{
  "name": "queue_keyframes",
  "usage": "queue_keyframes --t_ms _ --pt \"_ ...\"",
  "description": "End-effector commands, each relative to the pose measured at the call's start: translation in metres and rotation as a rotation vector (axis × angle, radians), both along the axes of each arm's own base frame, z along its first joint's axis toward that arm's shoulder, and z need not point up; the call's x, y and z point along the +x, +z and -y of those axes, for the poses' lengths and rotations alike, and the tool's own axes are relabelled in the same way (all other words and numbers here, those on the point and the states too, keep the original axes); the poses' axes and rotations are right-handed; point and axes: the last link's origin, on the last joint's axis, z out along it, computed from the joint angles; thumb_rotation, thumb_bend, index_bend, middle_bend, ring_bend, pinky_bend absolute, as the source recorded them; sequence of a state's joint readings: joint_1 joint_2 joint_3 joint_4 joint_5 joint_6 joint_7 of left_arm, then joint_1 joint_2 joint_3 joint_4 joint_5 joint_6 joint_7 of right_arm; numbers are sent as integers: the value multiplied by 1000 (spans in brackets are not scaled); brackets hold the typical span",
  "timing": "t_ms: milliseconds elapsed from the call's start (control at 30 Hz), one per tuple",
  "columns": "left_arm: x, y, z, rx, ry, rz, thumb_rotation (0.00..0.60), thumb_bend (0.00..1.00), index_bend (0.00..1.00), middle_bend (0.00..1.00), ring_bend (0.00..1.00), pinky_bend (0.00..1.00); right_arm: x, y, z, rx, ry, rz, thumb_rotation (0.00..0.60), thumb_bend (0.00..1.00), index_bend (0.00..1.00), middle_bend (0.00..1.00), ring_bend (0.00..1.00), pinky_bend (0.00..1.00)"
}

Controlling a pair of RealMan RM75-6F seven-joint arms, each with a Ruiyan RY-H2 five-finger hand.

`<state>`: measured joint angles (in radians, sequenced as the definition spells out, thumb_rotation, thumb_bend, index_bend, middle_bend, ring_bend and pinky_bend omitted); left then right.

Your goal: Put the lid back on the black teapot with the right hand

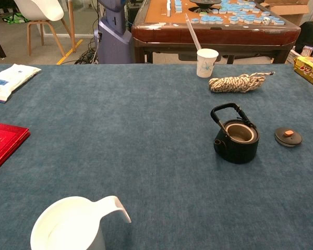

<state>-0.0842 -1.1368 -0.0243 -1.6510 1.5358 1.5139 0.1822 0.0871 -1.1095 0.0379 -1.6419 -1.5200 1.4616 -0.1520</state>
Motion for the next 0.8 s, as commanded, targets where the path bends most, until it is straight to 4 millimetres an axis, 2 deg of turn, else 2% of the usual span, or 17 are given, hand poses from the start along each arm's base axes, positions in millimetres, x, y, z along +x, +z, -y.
queue_keyframes --t_ms 33,233,500,800 --pt "1 -3 -4 -7 0 1 600 354 20 0 0 0 0 -1 1 4 -3 -2 600 461 125 0 0 0" --pt "1 -6 -7 -17 3 13 600 354 20 0 0 0 3 -1 10 20 -3 -6 600 461 125 0 0 0" --pt "0 0 -10 -9 8 15 600 353 20 0 0 0 12 -6 24 54 2 -18 600 461 125 0 0 0" --pt "-9 -2 -9 -14 21 39 600 354 20 0 0 0 23 -11 54 148 -32 -52 600 312 174 0 0 0"
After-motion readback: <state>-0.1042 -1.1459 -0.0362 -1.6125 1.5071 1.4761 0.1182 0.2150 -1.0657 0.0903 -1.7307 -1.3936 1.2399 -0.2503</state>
